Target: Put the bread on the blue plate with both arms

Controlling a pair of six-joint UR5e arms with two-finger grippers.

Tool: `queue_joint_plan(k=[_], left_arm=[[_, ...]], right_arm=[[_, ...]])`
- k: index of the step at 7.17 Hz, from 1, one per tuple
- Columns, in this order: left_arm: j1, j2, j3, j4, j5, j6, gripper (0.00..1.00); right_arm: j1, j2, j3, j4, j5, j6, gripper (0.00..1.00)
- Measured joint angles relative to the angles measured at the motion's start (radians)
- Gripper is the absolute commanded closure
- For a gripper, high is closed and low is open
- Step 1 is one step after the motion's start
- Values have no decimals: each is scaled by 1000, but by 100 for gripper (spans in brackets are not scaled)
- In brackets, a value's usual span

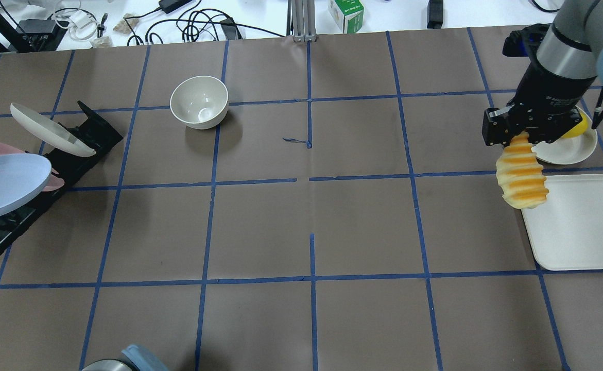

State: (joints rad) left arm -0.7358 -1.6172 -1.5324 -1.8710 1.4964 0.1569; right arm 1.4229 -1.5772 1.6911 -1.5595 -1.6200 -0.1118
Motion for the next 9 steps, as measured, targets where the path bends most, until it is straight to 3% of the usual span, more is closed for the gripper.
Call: queue_joint_plan(k=[2,4,5,7,9], left_arm=[[-190,26,-44,45,-86,1,100],[-398,11,-92,197,-180,3,100],[-493,-7,-153,328,-237,3,100],[-654,-55,-351,735,-339,-19,100],[-719,-133,-465,958,-437,-53,100]], right_arm=[[89,5,-20,-4,23,98,100],[136,9,-29,-9,47,154,100],[145,9,-29,-10,60,161,100],[168,15,-30,-14,83,165,100],[200,31,-30,-42,87,167,100]])
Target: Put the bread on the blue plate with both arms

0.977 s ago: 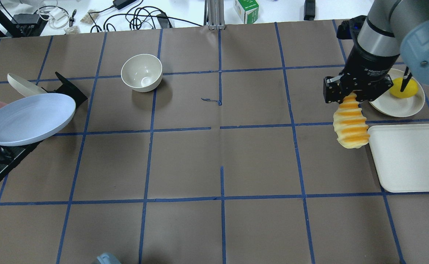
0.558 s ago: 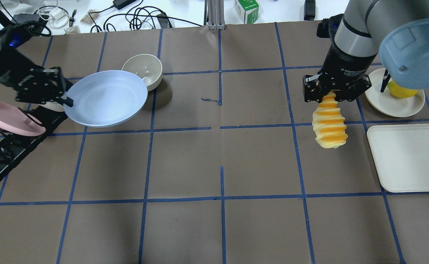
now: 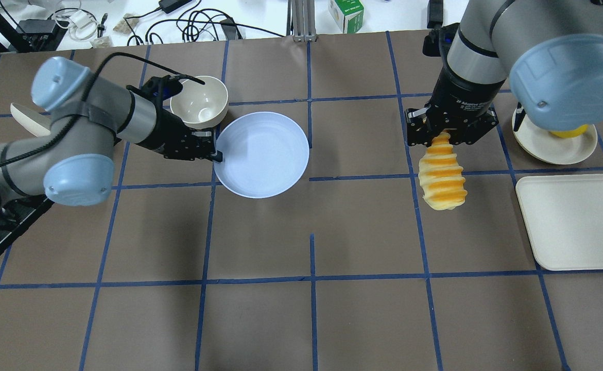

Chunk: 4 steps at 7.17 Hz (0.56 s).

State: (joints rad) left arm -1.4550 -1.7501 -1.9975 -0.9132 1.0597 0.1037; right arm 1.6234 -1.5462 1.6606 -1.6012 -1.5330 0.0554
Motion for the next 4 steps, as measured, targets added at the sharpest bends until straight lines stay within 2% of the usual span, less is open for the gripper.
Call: queue_joint_plan(k=[3,4], left_arm=[[-83,-145,-23,176,-33,-62,99],[-102,-181,-24,234,-7,-71,65]], right_arm=[[43,67,0,-75,-9,24,100],[55,92,0,-109,-6,43,100]])
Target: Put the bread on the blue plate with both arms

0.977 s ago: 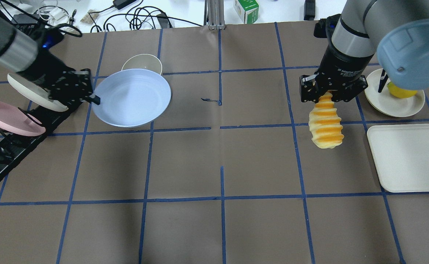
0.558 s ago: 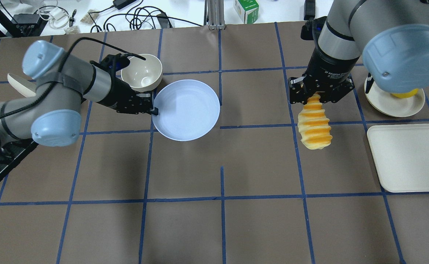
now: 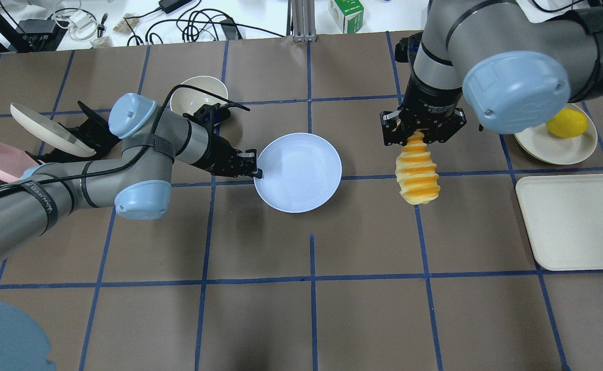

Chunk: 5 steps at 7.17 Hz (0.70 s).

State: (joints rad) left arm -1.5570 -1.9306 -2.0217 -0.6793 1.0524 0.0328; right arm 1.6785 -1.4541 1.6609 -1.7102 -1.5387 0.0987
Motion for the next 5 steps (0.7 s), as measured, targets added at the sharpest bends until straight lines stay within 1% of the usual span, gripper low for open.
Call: queue_joint_plan(k=[1,3,4,5], left_arm=[[-23,-24,2,41,38,-9,1],[-43,-28,8,68,88,-30,0],[-44,-5,14,69,131,-39,0],[-42,32,35,43,187,-43,0]], right_arm=[[28,31,-1,-43,2,33,100],[95,96,-12,-120,4,147,100],[122,132,-30,-134,4,195,100],[147,175,-54,-144,5,237,100]])
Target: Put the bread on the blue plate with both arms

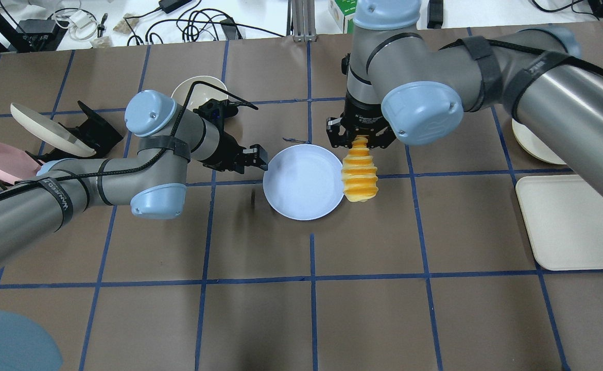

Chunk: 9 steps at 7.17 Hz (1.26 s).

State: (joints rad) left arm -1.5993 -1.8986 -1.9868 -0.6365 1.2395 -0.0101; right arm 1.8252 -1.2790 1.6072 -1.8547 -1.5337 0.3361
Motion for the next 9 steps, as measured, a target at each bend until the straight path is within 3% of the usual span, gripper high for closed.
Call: queue_joint_plan(k=[1,4,5,6,8,9], left_arm=[[1,47,56,-104,65,0,0],[29,145,414,-731,196,-2,0],[37,165,504,-899,245,-4,0],[36,186,545,-977,280,-5,0],[34,222,564,-1018,303,-5,0],[33,228,563,-1020,305,-2,0]], right_arm=[[27,48,-35,-13,1,40,100],[117,181,-109,-67,22,152,97],[133,215,-110,-108,27,168,76],[140,238,-108,-131,29,177,44],[144,259,-93,-154,29,192,13],[144,261,-84,-175,29,204,7]])
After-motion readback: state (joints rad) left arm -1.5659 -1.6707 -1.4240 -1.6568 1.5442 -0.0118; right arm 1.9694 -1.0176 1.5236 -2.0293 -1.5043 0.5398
